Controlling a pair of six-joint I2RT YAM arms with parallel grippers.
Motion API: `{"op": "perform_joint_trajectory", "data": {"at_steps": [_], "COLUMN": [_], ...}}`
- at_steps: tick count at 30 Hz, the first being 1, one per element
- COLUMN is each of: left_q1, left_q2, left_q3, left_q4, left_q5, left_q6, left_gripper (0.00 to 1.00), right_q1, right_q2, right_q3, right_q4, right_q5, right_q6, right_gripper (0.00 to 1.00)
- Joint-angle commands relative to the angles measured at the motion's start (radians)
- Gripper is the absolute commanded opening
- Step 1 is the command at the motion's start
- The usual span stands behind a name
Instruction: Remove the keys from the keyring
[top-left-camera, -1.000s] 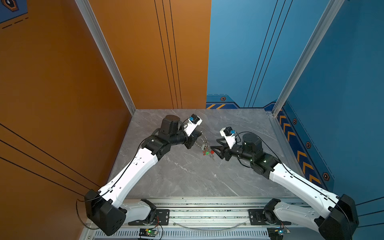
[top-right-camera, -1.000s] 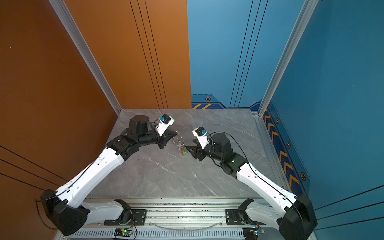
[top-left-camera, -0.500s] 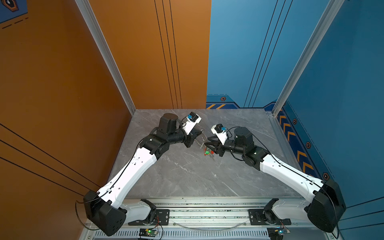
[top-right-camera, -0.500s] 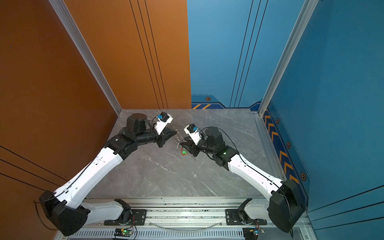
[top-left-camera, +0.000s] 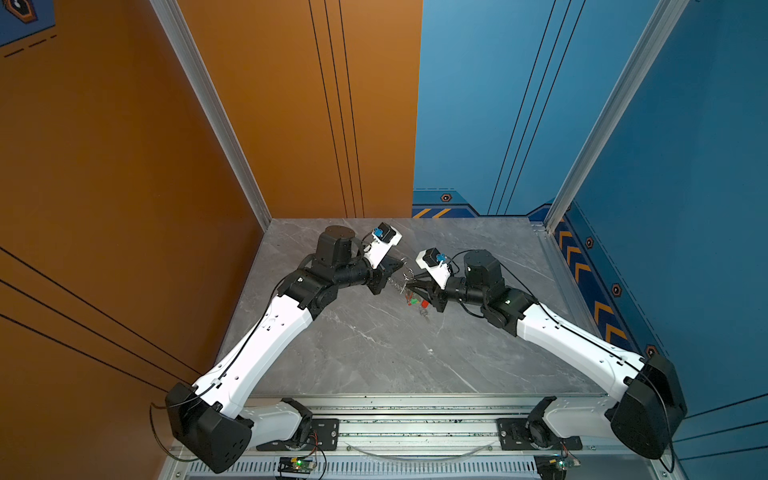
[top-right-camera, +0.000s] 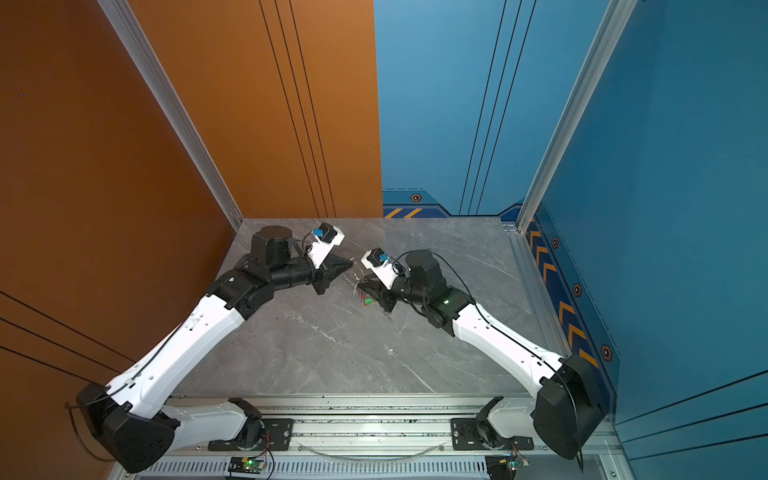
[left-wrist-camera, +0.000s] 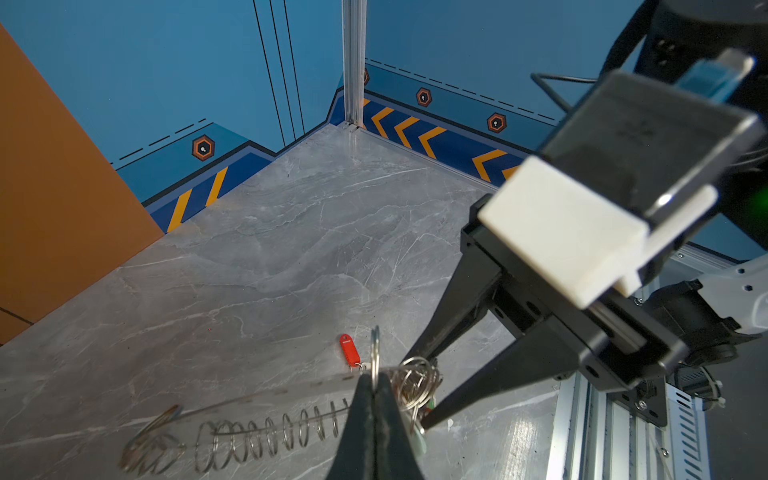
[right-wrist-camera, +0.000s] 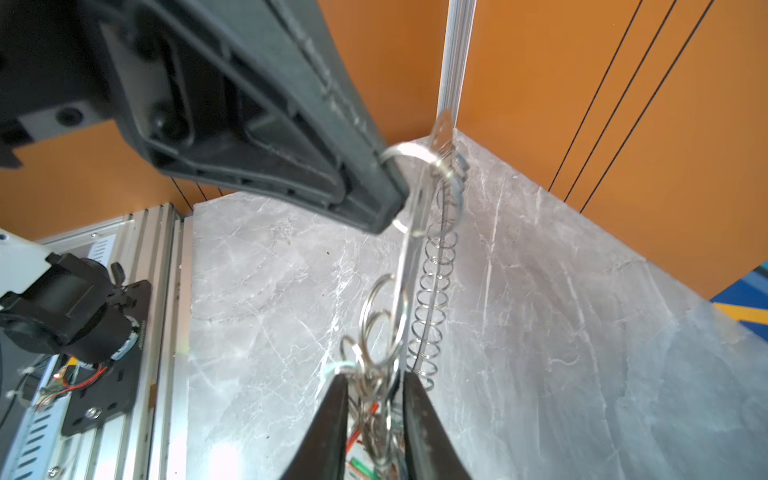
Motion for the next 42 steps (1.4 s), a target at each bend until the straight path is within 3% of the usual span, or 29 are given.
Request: {"op": "perform_joint_trajectory", "data": {"at_steps": [1, 4, 14, 18, 27, 36, 42], "left_q1": [0.011, 0.012, 0.016, 0.018, 0.026, 0.055, 0.085], "left_q2": [-0.033, -0.033, -0.038, -0.036, -0.011, 0.013, -0.036], "left_q3": [0.059, 0.059, 0.055, 0.055, 0.060, 0.093, 0.033], "left_q4": [0.042, 0.048, 0.059, 0.064, 0.103, 0.143, 0.158], "left_q5": [0.028, 0.037, 0.045, 0.054, 0.074, 0.105, 0.095], "left_q6": [-0.009, -0.017, -0.026, -0.025, -0.006, -0.028, -0.064], "left_gripper": [0.00, 0.00, 0.00, 0.00, 0.00, 0.31, 0.48], "right_q1": [0.021, 0.024, 0.017, 0.019, 0.072, 0.100, 0.100], "right_q2": [0.010, 0.016, 0.026, 0.018, 0.000, -0.013, -0.012], "right_q3": [0.036, 0.045, 0.072, 0.087, 0.156, 0.199, 0.256], "right_q4": [-0.089, -0.099, -0.023, -0.059, -0.113, -0.123, -0.172], "right_q5": [0.014, 0.033, 0.047, 0.090, 0.248, 0.461, 0.543], "right_q6": [-0.071, -0.085, -0.034, -0.081, -0.251, -0.442, -0.554], "right_gripper": [0.36, 0.35, 0.13, 0.05, 0.00, 0.00, 0.00]}}
